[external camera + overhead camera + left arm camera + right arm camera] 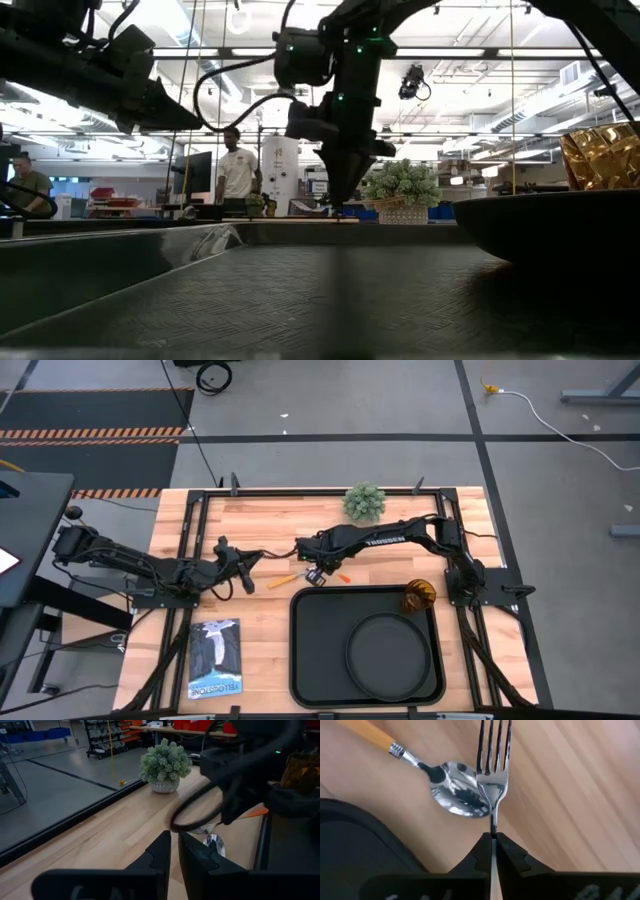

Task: Pick and place plate/cup/fork/spoon on tray
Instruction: Put the orange fork beside the black plate on the black tray

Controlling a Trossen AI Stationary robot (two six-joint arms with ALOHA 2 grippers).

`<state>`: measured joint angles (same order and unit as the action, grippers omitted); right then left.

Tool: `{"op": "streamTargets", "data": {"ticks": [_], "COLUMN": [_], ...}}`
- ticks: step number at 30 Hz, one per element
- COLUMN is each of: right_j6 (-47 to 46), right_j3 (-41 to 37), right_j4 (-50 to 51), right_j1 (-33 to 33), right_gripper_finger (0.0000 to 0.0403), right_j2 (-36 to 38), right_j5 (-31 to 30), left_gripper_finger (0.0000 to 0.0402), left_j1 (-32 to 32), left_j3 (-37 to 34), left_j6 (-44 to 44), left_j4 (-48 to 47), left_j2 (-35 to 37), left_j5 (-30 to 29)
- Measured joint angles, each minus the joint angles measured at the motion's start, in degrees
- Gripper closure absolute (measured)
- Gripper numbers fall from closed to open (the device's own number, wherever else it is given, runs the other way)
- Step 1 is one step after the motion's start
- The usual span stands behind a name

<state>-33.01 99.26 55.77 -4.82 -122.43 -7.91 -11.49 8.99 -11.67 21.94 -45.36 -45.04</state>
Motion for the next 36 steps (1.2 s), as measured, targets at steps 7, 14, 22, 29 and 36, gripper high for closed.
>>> {"op": "streamTargets", "data": {"ticks": [7,14,22,29,36], "right_j6": [-2.7,-5.5,-7.6,-10.8,-15.9], "right_j3": [0.0,0.0,-0.1,-0.2,-0.2], "right_j4": [1.0,3.0,5.9,7.3,7.3], "right_j1": [1.5,3.0,5.1,7.7,11.2], "right_gripper_finger": [0.0387,0.0387,0.0388,0.0389,0.0389], "right_j2": [1.6,2.3,2.3,2.4,2.6], "right_j5": [-1.4,-4.3,-6.0,-5.9,-4.0], "left_gripper_finger": [0.0359,0.0359,0.0359,0.0359,0.0359], "left_j1": [0.0,0.0,0.0,0.0,0.0], "left_j3": [0.0,0.0,0.0,0.0,0.0], "left_j6": [-1.2,-4.6,-4.7,-4.6,-4.3], "left_j4": [-0.1,-1.3,-2.3,-3.5,-4.0], "left_j2": [0.0,0.0,0.0,0.0,0.0], "left_j5": [-0.1,-0.1,-0.1,-0.1,-0.1]}}
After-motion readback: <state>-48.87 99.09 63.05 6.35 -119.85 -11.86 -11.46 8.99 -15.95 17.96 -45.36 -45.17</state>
